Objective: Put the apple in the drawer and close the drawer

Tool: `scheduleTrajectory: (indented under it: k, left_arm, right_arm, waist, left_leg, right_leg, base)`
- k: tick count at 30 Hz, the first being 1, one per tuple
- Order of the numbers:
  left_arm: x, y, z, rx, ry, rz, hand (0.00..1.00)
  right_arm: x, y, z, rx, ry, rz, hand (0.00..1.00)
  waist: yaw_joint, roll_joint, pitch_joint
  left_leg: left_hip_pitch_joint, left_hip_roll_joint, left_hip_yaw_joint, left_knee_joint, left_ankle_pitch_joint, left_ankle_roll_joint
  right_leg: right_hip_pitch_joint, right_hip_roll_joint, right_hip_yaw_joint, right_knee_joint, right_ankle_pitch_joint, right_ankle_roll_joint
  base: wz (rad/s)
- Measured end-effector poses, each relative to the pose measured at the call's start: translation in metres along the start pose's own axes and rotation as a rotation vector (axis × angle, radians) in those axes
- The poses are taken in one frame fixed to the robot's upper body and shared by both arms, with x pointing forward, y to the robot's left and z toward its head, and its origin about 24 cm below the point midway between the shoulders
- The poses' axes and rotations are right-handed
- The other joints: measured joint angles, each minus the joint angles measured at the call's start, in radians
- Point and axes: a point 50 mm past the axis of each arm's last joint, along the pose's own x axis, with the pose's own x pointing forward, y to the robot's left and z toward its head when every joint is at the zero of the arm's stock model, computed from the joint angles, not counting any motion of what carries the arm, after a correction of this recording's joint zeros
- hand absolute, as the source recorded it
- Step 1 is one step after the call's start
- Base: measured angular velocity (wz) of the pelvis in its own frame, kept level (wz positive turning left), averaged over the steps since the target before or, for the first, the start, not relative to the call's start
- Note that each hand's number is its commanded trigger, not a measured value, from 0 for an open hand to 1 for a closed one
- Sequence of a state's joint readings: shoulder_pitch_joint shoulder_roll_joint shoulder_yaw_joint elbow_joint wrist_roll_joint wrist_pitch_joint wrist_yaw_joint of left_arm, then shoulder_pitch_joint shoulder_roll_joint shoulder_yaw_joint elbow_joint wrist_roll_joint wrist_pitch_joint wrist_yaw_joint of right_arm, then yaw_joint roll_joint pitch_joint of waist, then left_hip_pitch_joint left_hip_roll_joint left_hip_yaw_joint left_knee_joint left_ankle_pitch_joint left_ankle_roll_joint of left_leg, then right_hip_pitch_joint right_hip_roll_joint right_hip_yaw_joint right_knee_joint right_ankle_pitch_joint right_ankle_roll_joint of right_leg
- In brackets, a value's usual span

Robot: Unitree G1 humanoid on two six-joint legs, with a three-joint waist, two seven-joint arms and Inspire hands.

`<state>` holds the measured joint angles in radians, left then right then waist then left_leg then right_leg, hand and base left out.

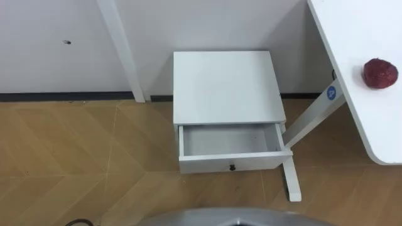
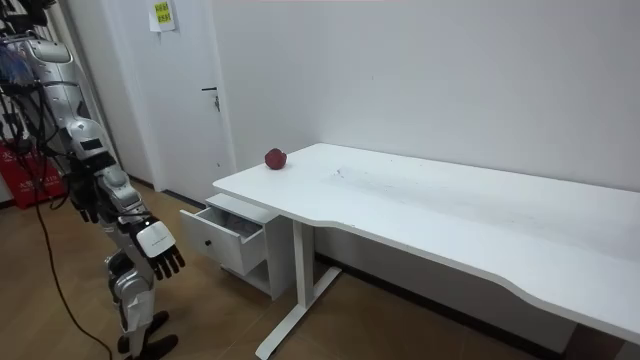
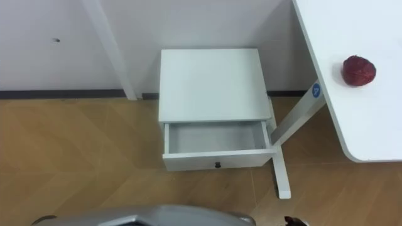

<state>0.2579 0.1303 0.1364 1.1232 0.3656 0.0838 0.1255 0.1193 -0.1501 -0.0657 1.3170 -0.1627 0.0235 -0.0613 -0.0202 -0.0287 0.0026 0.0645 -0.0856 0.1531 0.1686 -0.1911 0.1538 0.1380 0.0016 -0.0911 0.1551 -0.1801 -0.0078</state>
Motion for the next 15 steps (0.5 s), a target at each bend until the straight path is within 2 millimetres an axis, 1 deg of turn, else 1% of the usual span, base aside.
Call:
scheduleTrajectory:
  k: [5, 7, 9, 12, 13, 14, 15]
  left_arm:
    - [-0.0001, -0.0005, -0.0001, 0.0, 0.0, -0.003, 0.0]
    - [-0.0001, -0.0002, 0.0005, 0.0, -0.003, -0.002, 0.0]
    - [0.0006, 0.0007, 0.0048, -0.001, -0.014, 0.001, 0.0]
    - [0.0013, 0.0025, 0.0082, -0.014, -0.021, 0.007, 0.0]
    - [0.0016, 0.0042, 0.0094, -0.028, -0.024, 0.015, 0.0]
    - [0.0016, 0.0056, 0.0088, -0.048, -0.03, 0.023, 0.0]
    - [0.0017, 0.0064, 0.0098, -0.061, -0.036, 0.028, 0.0]
  right_arm:
    - [0.0, -0.0001, -0.0001, 0.008, 0.001, -0.001, 0.0]
    - [0.0, -0.0001, 0.0, 0.047, 0.002, -0.003, 0.0]
    - [0.0, -0.0004, 0.0001, 0.102, 0.004, -0.012, 0.0]
    - [0.0001, -0.0031, 0.0007, 0.291, 0.004, -0.035, 0.0]
    - [0.0002, -0.0049, 0.0006, 0.385, 0.003, -0.043, 0.0]
    - [-0.0002, -0.007, -0.004, 0.519, 0.013, -0.055, 0.0]
    - [-0.0002, -0.0084, -0.0047, 0.586, 0.013, -0.062, 0.0]
  waist:
    - [-0.001, 0.001, 0.0005]
    - [0.0, 0.004, -0.0008]
    - [0.001, 0.002, 0.001]
    - [0.003, 0.005, 0.0024]
    - [0.001, 0.005, 0.0026]
    - [-0.003, 0.005, 0.0028]
    - [-0.004, 0.005, 0.003]
  left_leg:
    - [0.001, 0.0, 0.0, 0.0, 0.0, 0.0]
    - [0.001, 0.0, 0.0, 0.001, 0.0, 0.0]
    - [0.0, 0.0, 0.001, 0.001, 0.0, 0.0]
    - [-0.001, 0.0, 0.004, 0.001, 0.0, 0.0]
    - [-0.002, 0.0, 0.005, 0.001, 0.0, 0.0]
    - [-0.001, 0.0, 0.005, 0.001, 0.0, 0.0]
    - [-0.001, 0.0, 0.006, 0.0, 0.0, 0.0]
  right_leg:
    - [0.0, 0.0, 0.006, 0.0, 0.0, 0.0]
    - [0.001, 0.0, 0.006, 0.0, 0.0, 0.0]
    - [0.001, 0.0, 0.006, -0.001, 0.0, 0.0]
    - [-0.001, 0.0, 0.008, -0.001, 0.0, 0.0]
    - [-0.001, 0.0, 0.006, -0.001, 0.0, 0.0]
    - [-0.001, 0.0, 0.006, -0.002, 0.0, 0.0]
    - [-0.001, 0.0, 0.005, -0.002, 0.0, 0.0]
  base:
    - [0.0]
    - [0.0]
    - [0.0]
    - [-0.01]
    - [0.0]
    - [0.0]
    - [0.0]
